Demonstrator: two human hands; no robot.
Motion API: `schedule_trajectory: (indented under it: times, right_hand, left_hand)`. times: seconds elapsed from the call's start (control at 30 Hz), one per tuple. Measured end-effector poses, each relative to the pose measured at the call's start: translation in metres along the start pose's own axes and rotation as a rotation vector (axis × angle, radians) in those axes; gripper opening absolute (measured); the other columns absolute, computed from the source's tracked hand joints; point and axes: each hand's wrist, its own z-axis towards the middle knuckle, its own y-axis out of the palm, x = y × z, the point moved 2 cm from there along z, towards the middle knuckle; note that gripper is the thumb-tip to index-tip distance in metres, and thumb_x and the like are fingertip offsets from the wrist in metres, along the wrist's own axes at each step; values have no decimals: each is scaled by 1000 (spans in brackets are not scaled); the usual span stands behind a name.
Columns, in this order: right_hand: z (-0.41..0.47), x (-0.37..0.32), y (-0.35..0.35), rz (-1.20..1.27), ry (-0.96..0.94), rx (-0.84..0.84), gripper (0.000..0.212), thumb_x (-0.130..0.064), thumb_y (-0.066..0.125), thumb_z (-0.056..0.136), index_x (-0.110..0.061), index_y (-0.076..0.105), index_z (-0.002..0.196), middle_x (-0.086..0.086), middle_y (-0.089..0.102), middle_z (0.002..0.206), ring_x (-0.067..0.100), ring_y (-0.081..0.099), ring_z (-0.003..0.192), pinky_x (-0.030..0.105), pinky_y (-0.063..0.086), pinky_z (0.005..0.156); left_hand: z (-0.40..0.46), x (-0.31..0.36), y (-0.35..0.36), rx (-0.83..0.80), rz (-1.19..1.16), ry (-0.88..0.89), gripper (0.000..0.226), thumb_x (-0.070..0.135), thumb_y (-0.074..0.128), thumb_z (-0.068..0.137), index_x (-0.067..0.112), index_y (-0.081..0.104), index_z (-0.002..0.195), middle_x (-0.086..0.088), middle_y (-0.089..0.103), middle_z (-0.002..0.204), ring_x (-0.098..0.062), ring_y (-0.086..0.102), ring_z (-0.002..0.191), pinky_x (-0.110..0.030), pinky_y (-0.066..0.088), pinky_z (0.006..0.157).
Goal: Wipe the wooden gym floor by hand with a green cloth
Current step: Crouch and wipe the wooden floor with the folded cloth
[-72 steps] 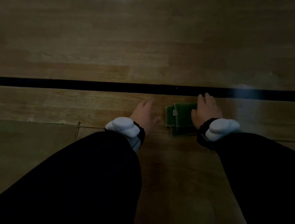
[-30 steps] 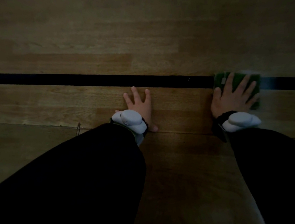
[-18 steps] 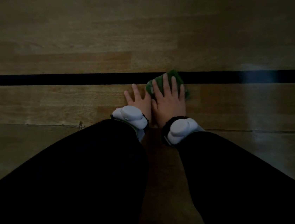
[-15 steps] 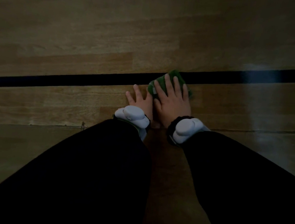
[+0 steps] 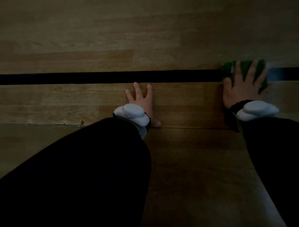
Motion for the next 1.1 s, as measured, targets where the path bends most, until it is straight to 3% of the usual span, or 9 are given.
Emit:
schedule_trajectory:
  times: [0.23, 0.53, 0.67, 0.9, 1.1]
  right_hand:
    - [-13, -17, 4, -42, 26, 23, 58, -44, 26, 100, -34, 4, 152, 5, -10, 160, 34, -11, 146, 58, -3, 115]
    - [-79, -56, 31, -104, -305, -116, 60, -47, 24, 99, -37, -6, 150, 4, -16, 159, 33, -16, 145, 58, -8, 115]
    - [-116, -79, 54, -115, -399, -67, 59, -46, 26, 99, -38, -1, 151, 3, -14, 160, 31, -14, 146, 55, -10, 114]
    - [-116, -77, 59, -100, -436, -34, 58, -47, 26, 99, -40, 1, 150, -2, -13, 160, 26, -13, 146, 52, -10, 114]
    - [-112, -78, 54, -154, -435, -110, 59, -49, 23, 99, -42, -7, 149, -2, -20, 158, 27, -18, 145, 54, -10, 114]
  left_hand:
    - [-1, 3, -2, -10, 11, -21, 123, 34, 80, 71, 26, -14, 150, -11, -26, 155, -44, -16, 142, -58, 9, 116]
    - [-2, 8, 0, 5, 62, -38, 123, 37, 79, 72, 26, -15, 150, -12, -25, 156, -43, -13, 143, -58, 9, 115]
    - [1, 9, 2, 33, 110, -39, 121, 42, 77, 73, 25, -14, 150, -13, -21, 156, -45, -10, 143, -57, 11, 115]
    - [6, 2, 1, 13, 120, -30, 122, 47, 77, 72, 27, -15, 150, -11, -23, 156, -44, -9, 143, -56, 13, 116]
    - [7, -1, 0, 9, 96, -26, 121, 46, 77, 71, 29, -14, 150, -10, -23, 157, -44, -11, 143, -57, 12, 115]
